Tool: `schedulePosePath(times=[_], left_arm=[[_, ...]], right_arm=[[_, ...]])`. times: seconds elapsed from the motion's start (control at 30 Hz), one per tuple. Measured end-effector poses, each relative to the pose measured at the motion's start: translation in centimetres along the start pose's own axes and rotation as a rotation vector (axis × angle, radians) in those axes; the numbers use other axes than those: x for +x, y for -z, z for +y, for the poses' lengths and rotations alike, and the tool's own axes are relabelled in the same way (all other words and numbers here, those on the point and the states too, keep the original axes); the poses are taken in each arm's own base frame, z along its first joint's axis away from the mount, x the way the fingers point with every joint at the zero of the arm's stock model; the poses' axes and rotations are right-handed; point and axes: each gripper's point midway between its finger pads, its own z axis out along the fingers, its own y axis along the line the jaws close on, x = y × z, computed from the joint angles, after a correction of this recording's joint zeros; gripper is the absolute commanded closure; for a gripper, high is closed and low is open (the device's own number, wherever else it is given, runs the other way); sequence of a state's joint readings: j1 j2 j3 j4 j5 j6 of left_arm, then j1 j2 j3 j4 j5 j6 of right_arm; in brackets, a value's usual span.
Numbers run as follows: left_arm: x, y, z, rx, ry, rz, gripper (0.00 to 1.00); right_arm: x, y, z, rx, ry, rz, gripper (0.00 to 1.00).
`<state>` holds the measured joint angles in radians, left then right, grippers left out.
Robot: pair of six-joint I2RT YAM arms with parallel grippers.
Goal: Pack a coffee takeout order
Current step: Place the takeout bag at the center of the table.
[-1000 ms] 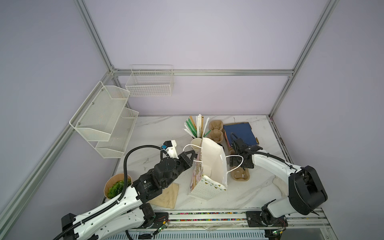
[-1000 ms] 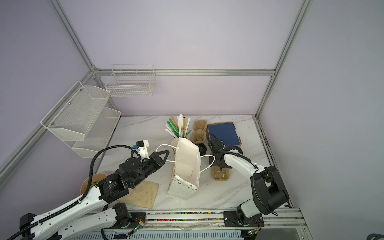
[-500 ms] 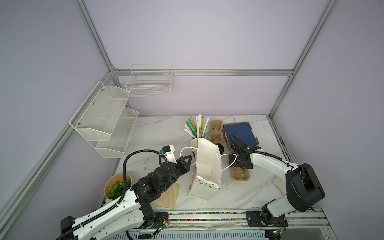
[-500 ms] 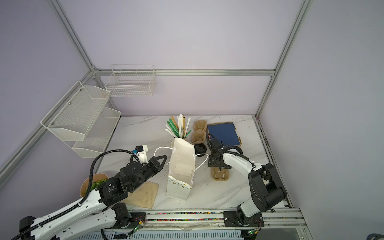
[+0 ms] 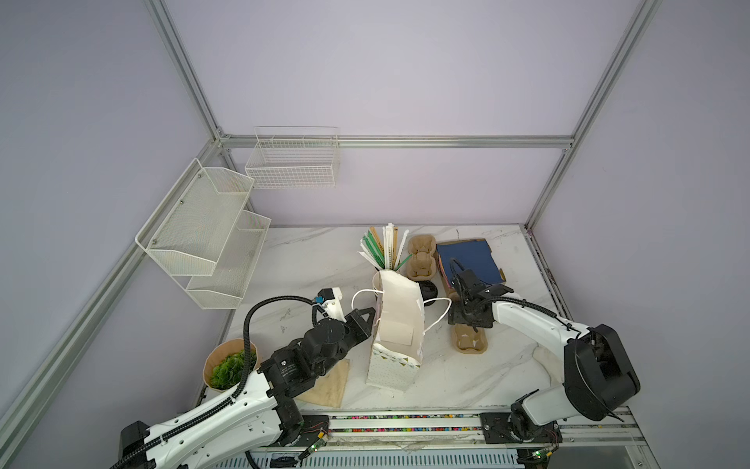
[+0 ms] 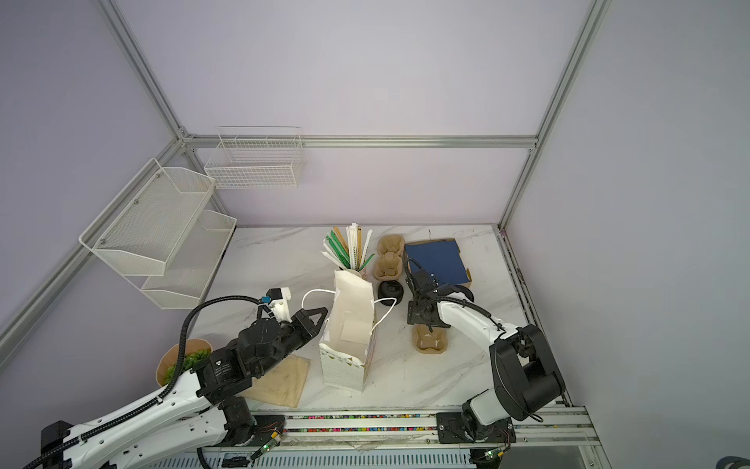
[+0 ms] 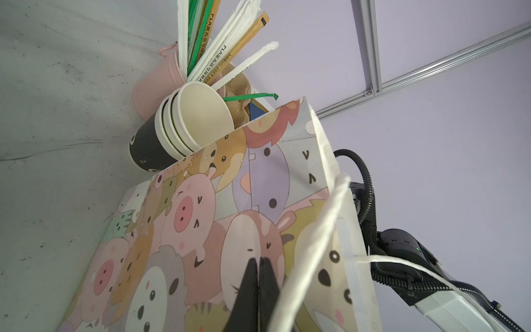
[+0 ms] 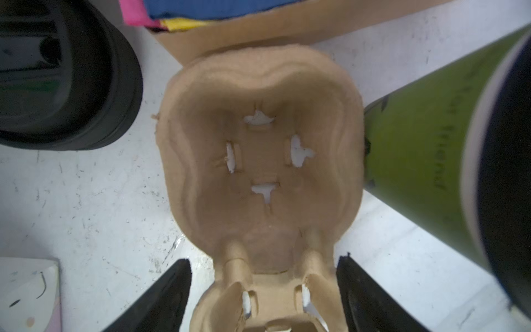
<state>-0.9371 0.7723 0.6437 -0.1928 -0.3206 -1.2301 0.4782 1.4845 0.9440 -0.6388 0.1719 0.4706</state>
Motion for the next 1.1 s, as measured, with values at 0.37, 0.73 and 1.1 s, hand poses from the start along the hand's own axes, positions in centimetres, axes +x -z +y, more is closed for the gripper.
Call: schedulePosePath(times=[0.37,0.73,1.1], left_arm=[[1.1,-1.0,0.3,0.012,0.044,0.029,1.00],[1.1,-1.3,-0.5,0.044,0.061,0.025,1.00],[0.0,0.0,-1.2,0.082,0.074,-0.007,1.00]], right_arm=[[0.0,-0.6,-0.9,0.058,-0.011,-0.001,0.12],[0.2,-1.0,-0.7,0.054,-0.004,0.011,0.15],[0.2,-0.6,-0.5,0.029,-0.012,-0.006,0.13]])
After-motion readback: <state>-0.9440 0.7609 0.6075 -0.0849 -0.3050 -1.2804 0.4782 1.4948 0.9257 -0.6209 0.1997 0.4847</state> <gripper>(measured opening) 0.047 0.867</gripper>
